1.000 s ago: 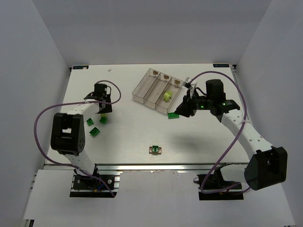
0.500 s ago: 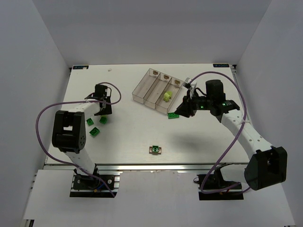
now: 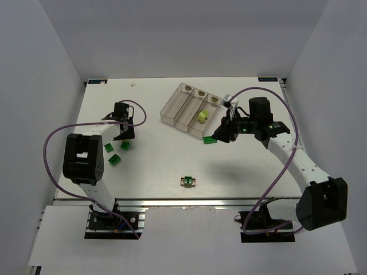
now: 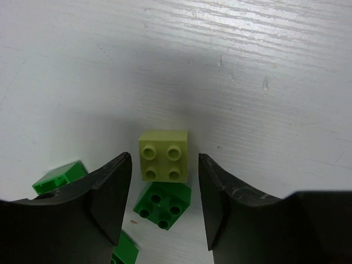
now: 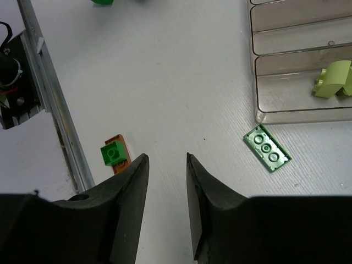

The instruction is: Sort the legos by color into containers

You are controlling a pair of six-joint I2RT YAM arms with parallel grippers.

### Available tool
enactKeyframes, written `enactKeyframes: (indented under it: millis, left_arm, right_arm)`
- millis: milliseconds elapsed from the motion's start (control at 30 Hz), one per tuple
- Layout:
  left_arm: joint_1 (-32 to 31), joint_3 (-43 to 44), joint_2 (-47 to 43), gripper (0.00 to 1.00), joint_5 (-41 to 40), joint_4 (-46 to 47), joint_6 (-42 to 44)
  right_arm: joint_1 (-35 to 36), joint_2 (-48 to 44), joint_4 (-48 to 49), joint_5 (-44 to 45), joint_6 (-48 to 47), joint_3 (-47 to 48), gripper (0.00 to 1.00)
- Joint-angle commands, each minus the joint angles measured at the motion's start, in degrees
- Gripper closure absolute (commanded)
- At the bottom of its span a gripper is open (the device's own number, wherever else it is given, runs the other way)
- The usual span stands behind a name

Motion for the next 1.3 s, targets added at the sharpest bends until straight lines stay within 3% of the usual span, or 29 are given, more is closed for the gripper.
enactKeyframes:
  millis: [0,367,667,800,1100,1167,1200,1267]
  left_arm:
    - [0.42,1.12,0.72,0.38,1.54,-0.24,0.46]
    - [0.60,1.30,1.68,0.42,2.07,-0.50,0.55]
    - [0.69,1.74,-1.03,0.82,5.75,0.90,0.99]
    - [0.42,0.86,-4.99,0.90,13.21,4.23,0.29]
    - [-4.76,-0.99,-12.38,0.96,34.05,13.02,-3.31]
    - [-7.39,-0.46,-12.99,0.97,34.85,14.25,-4.01]
    - [-8.36,-0.02,-12.99,0.97,35.02,14.70,-4.19]
    - [-11.35,1.64,-12.99,0.98,35.11,15.66,-5.59]
  right_arm:
    - [-0.16,-0.72,1.76,-0.27,-1.20,-0.01,0.60]
    - [-0.24,-0.90,1.58,-0.71,-1.29,-0.01,0.61]
    - [-0.24,-0.64,1.49,-0.97,-1.46,-0.01,0.61]
    - [-0.33,-0.64,1.32,-1.06,-1.55,0.08,0.61]
    - [-0.24,-0.20,0.97,-0.18,-2.08,0.34,0.62]
    - [-0.24,-0.28,0.44,0.26,-1.99,0.78,0.68]
    - [-0.24,-0.37,0.35,0.44,-2.16,0.78,0.81]
    - [-0.24,-0.90,0.70,1.22,-1.99,0.78,0.95]
